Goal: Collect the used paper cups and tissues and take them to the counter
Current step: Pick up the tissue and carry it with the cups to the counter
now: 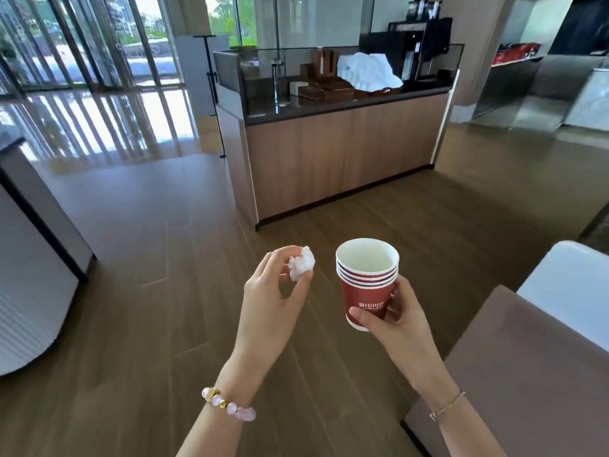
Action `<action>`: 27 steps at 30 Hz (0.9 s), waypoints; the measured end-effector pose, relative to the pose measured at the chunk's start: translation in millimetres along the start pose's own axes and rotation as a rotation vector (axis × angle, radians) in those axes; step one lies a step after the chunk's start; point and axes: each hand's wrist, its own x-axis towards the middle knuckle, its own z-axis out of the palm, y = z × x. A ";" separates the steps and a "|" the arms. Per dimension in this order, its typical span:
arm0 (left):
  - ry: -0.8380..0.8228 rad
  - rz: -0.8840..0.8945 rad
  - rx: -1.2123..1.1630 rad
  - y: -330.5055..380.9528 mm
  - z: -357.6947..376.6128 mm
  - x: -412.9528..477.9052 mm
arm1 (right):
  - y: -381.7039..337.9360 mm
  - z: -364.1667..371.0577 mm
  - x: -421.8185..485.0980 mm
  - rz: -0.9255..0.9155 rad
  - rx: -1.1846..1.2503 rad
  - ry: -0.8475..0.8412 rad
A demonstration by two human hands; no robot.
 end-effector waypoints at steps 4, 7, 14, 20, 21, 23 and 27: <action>-0.021 0.024 -0.015 -14.9 48.5 73.1 | 5.7 -18.8 77.9 -0.001 -0.023 0.020; -0.053 0.022 -0.034 -28.4 83.4 116.8 | 11.6 -32.2 123.8 0.002 -0.037 0.058; -0.168 0.092 -0.078 -61.7 166.5 206.0 | 36.5 -68.1 216.1 0.019 -0.057 0.201; -0.307 0.176 -0.144 -90.6 248.4 296.4 | 62.3 -97.8 301.8 0.019 -0.071 0.366; -0.335 0.189 -0.159 -93.2 263.2 313.6 | 65.2 -103.5 316.7 0.021 -0.074 0.402; -0.389 0.214 -0.193 -96.4 293.6 349.7 | 68.9 -115.6 347.1 0.032 -0.083 0.471; -0.487 0.266 -0.256 -97.9 356.0 412.5 | 73.1 -142.5 400.2 0.065 -0.101 0.597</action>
